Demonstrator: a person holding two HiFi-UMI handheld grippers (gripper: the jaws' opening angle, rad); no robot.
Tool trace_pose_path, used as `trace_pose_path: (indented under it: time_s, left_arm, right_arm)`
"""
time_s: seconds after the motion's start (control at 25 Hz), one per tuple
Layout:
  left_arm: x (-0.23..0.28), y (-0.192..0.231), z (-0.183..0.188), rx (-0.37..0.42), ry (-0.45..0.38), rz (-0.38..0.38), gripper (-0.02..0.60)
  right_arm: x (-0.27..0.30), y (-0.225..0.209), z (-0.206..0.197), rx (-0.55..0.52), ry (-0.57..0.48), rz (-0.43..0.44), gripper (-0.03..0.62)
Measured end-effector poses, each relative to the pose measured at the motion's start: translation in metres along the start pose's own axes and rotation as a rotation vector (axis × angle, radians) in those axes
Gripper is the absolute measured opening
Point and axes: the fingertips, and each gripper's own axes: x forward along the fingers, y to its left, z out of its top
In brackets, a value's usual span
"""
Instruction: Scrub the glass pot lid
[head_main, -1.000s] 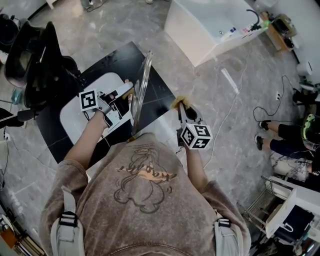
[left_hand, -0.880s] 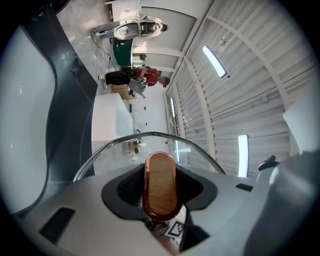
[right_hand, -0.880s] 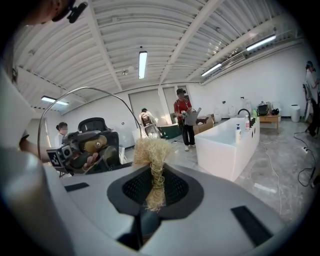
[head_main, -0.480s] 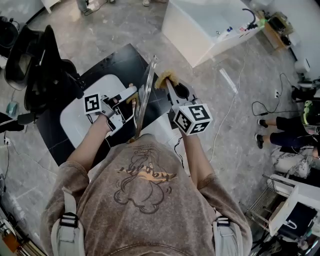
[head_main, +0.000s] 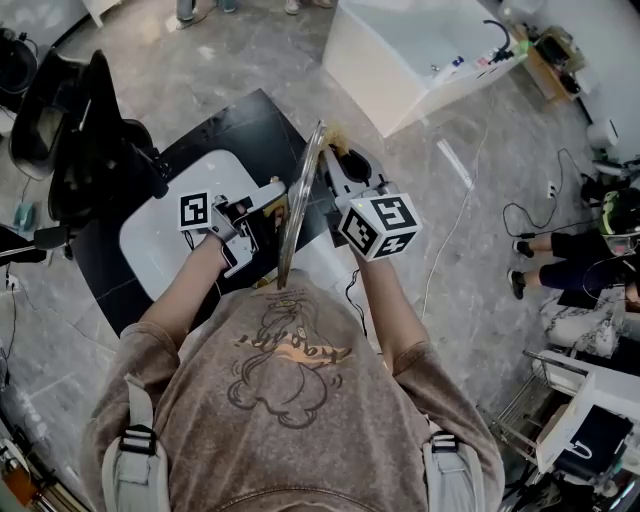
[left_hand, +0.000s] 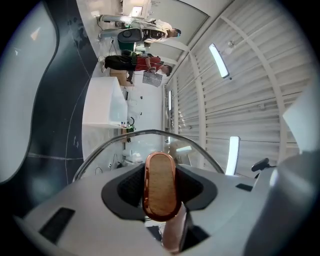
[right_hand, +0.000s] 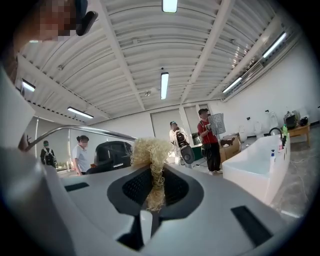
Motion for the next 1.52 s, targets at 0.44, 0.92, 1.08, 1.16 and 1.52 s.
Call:
trace_pose_path:
  time_s: [0.44, 0.92, 1.08, 1.16, 1.52]
  left_arm:
    - [0.011, -0.012, -0.004, -0.034, 0.015, -0.103, 0.178]
    - [0.006, -0.018, 0.009, -0.059, -0.075, -0.153, 0.178]
    - [0.004, -0.018, 0.016, -0.060, -0.102, -0.152, 0.178]
    - [0.003, -0.017, 0.019, -0.061, -0.115, -0.149, 0.178]
    - [-0.004, -0.014, 0.029, -0.063, -0.171, -0.156, 0.178]
  right_arm:
    - [0.017, -0.034, -0.041, -0.025, 0.081, -0.070, 0.048]
    - [0.026, -0.052, -0.107, -0.043, 0.265, -0.063, 0.048]
    - [0.023, -0.049, -0.131, -0.035, 0.311, -0.049, 0.048]
    - [0.021, -0.046, -0.140, -0.037, 0.331, -0.035, 0.048]
    - [-0.002, -0.017, -0.179, -0.042, 0.434, 0.050, 0.048]
